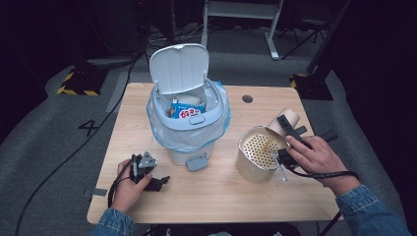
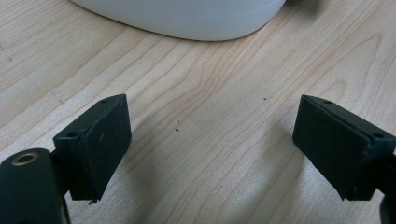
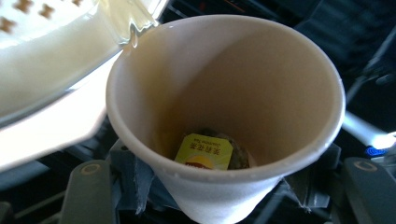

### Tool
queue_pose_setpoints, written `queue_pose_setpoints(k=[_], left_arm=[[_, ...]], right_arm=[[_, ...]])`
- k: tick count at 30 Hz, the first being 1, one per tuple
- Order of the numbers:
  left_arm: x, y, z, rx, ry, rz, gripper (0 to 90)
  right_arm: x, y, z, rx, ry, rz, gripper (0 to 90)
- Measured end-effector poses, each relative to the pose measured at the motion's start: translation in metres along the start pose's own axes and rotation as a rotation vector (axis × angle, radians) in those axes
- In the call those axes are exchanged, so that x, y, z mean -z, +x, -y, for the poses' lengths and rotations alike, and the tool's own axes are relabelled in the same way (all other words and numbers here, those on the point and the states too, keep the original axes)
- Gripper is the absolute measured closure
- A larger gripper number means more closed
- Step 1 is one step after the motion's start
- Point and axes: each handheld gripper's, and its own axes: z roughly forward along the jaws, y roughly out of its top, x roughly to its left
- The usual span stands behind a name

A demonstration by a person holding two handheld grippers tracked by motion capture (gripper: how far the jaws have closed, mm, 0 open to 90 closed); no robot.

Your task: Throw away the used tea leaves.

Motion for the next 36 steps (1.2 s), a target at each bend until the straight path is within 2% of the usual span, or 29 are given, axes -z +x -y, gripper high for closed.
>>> queue_pose_setpoints(k=[1,3,4,5,9,13,21,28,30,31,32,35,36], left_arm=[[0.0,0.0,0.0,-0.001,0.0,0.0,12.1],[0.0,0.0,0.0,-0.004,0.0,-0.001,12.0],[0.0,0.0,0.0,-0.004,0.0,-0.001,12.1],[0.0,0.0,0.0,-0.001,0.0,0.0,12.1],[0.0,0.0,0.0,0.0,0.0,0.0,12.0],[0.0,0.0,0.0,0.0,0.0,0.0,12.1],[0.0,0.0,0.0,-0.001,0.0,0.0,12.1],[0.0,0.0,0.0,-0.001,0.0,0.0,12.1],[0.0,0.0,0.0,-0.001,0.0,0.0,12.1],[0.0,0.0,0.0,-0.001,0.0,0.0,12.1],[0.0,0.0,0.0,-0.001,0.0,0.0,12.1],[0.0,0.0,0.0,-0.001,0.0,0.0,12.0],[0.0,0.0,0.0,-0.001,0.0,0.0,12.1]], right_arm=[[0.001,-0.001,-0.004,0.046,0.011,0.03,34.8],[0.003,-0.003,-0.009,0.096,0.015,0.061,34.8],[0.005,-0.004,-0.013,0.127,0.027,0.094,34.8],[0.005,-0.004,-0.013,0.127,0.027,0.094,34.8],[0.004,-0.006,-0.019,0.205,0.03,0.126,34.9],[0.005,-0.006,-0.02,0.242,0.043,0.159,34.9],[0.007,-0.006,-0.018,0.284,0.067,0.198,35.0],[0.007,-0.007,-0.014,0.243,0.063,0.18,34.9],[0.007,-0.007,-0.013,0.2,0.045,0.167,34.8],[0.008,-0.008,-0.012,0.142,0.029,0.147,34.7],[0.008,-0.009,-0.01,0.115,0.017,0.136,34.6],[0.008,-0.014,-0.002,-0.045,-0.029,0.085,34.3],[0.007,-0.017,0.003,-0.139,-0.06,0.042,34.3]])
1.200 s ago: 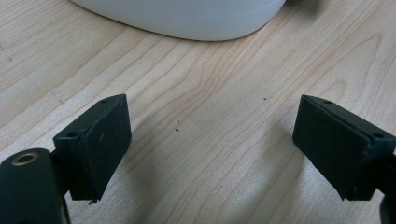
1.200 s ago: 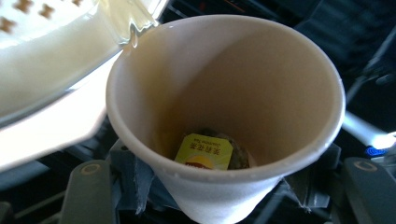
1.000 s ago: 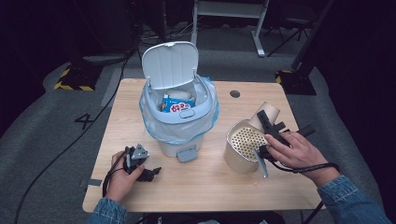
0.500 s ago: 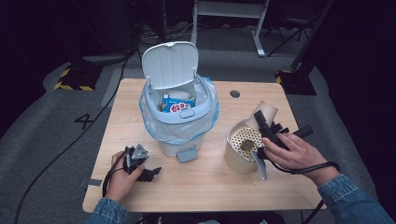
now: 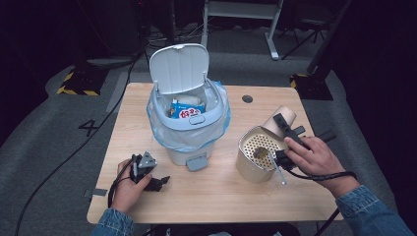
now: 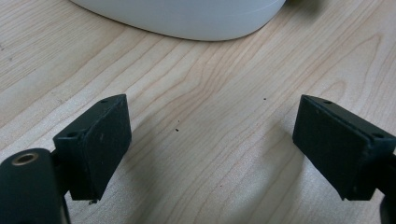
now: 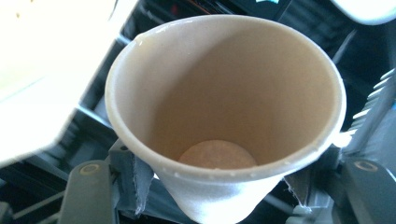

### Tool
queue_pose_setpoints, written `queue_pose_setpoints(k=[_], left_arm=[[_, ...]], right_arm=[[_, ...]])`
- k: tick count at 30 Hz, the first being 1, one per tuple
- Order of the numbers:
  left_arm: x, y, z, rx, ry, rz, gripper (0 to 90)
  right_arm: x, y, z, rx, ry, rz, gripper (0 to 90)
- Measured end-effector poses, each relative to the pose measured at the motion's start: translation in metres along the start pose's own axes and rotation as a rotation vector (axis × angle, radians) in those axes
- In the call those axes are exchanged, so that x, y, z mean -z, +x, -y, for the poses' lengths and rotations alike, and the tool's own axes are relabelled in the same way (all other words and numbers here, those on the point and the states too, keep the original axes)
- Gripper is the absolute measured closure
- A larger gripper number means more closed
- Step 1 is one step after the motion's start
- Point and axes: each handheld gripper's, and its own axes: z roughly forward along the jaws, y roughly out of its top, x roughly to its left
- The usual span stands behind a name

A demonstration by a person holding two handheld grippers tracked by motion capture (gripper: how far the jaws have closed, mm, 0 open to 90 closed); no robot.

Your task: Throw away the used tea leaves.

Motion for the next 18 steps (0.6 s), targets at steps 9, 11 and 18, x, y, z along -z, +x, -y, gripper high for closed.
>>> queue_pose_setpoints(k=[9,11,18], left_arm=[[0.001,-0.001,0.001,0.001,-0.001,-0.001,12.1],[0.001,-0.001,0.001,0.001,-0.001,-0.001,12.1],[0.001,-0.001,0.001,0.001,-0.001,-0.001,12.1]], right_arm=[[-0.005,-0.009,0.041,-0.653,-0.175,-0.234,33.5],[-0.007,-0.007,0.049,-0.807,-0.226,-0.301,33.2],[-0.011,0.004,0.072,-1.339,-0.384,-0.531,32.8]])
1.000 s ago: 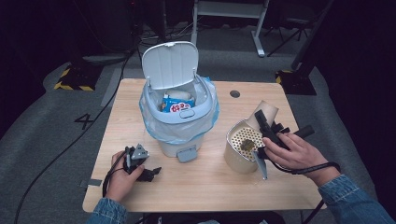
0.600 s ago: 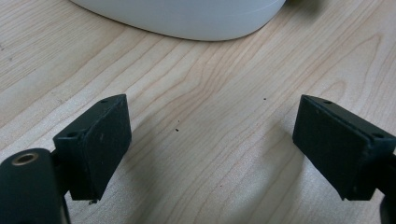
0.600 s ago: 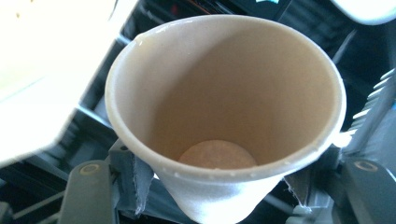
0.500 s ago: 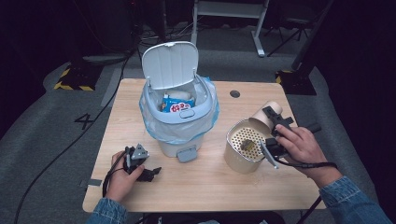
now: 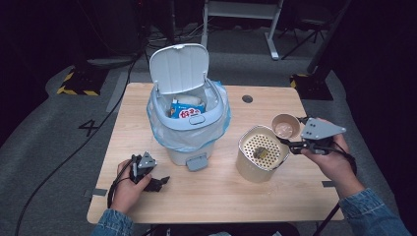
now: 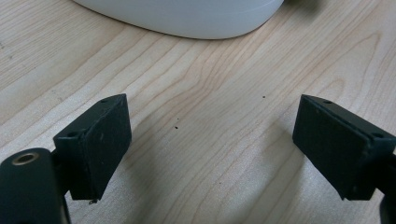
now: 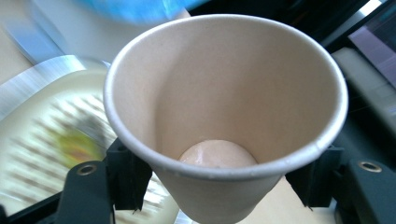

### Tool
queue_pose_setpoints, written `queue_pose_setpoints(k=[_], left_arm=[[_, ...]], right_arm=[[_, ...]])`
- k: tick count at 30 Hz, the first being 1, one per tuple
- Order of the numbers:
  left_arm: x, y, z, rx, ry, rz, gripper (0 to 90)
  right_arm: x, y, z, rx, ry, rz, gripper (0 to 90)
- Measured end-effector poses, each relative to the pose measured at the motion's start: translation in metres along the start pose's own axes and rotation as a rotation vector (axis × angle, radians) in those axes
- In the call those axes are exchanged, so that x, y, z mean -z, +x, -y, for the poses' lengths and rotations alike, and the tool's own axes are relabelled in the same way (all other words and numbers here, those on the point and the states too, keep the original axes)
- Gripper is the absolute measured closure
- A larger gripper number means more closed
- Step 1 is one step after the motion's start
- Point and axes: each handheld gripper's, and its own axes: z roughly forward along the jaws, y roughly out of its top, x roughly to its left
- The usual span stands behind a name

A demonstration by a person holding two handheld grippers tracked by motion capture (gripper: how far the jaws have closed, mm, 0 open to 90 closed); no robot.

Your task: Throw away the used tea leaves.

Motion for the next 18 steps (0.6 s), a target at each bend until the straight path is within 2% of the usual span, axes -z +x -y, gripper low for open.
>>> queue_pose_setpoints(k=[2,4,5,6,8,13,18], left_arm=[[0.0,0.0,0.0,0.001,0.0,0.001,12.1],[0.0,0.0,0.0,0.002,0.0,0.001,12.1],[0.0,0.0,0.0,0.001,0.0,0.001,12.1],[0.0,0.0,0.0,0.0,0.0,0.001,12.1],[0.0,0.0,0.0,-0.001,0.001,0.003,12.0],[0.0,0.001,0.0,-0.006,0.001,0.001,11.9],[0.0,0.001,0.0,-0.004,0.001,0.002,11.9]], right_arm=[[0.003,-0.003,0.005,-0.099,-0.025,-0.039,32.7],[0.006,-0.005,0.009,-0.209,-0.073,-0.092,32.7],[0.007,-0.006,0.011,-0.239,-0.086,-0.11,32.7],[0.009,-0.008,0.013,-0.291,-0.108,-0.144,32.7],[0.012,-0.009,0.016,-0.348,-0.131,-0.182,32.6],[0.016,-0.01,0.018,-0.362,-0.134,-0.201,32.5],[0.019,-0.008,0.015,-0.338,-0.125,-0.189,32.3]])
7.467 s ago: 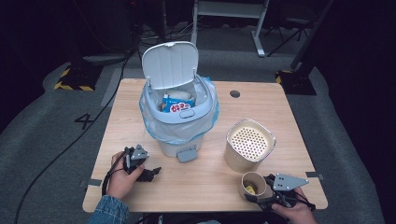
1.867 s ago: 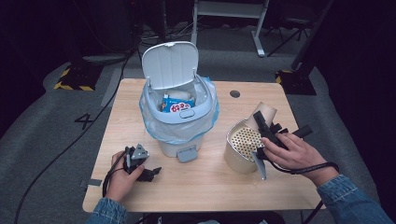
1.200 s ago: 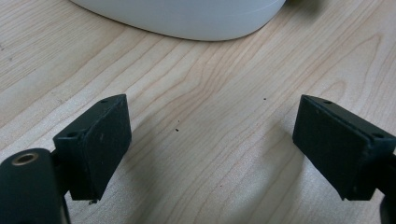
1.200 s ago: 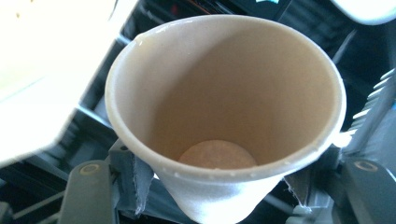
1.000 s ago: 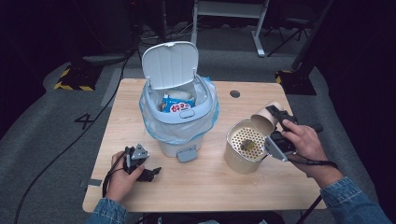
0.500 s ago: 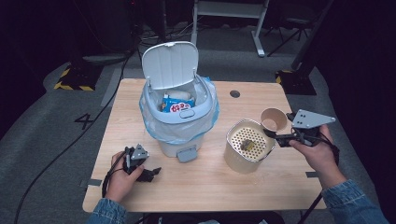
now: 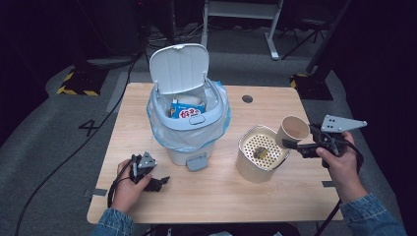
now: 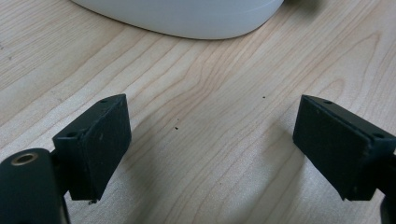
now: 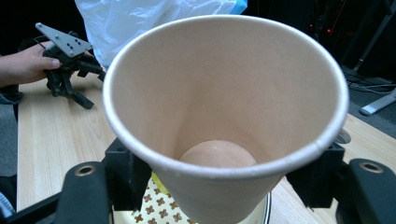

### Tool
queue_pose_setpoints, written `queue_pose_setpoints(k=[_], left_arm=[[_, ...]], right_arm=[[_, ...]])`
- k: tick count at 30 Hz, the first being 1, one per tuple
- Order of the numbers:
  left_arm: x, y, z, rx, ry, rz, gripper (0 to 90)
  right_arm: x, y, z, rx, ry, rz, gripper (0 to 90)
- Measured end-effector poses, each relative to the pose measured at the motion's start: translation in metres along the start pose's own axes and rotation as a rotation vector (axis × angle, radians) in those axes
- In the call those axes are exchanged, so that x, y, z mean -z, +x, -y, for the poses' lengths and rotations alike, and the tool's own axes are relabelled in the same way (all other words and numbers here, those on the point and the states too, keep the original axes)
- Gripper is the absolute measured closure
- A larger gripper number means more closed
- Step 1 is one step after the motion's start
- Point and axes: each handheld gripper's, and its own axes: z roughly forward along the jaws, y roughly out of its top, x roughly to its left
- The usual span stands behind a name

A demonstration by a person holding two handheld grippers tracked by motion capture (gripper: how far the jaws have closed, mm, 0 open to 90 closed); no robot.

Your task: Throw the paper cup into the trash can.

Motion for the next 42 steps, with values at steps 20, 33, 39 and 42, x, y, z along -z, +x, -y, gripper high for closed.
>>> queue_pose_setpoints(k=[20,33,39,42], left_arm=[[0.0,0.0,0.0,0.0,-0.001,0.001,11.8],[0.0,0.002,0.0,-0.014,0.001,0.012,11.8],[0.0,0.002,0.0,-0.013,0.002,0.014,11.4],[0.0,0.003,0.0,-0.016,0.002,0.016,11.1]], right_arm=[[-0.024,-0.001,-0.056,0.06,0.019,-0.074,32.0],[-0.065,-0.006,-0.106,0.072,0.015,-0.149,31.6],[-0.085,-0.002,-0.128,0.086,0.021,-0.166,31.6],[-0.095,0.0,-0.137,0.091,0.026,-0.173,31.6]])
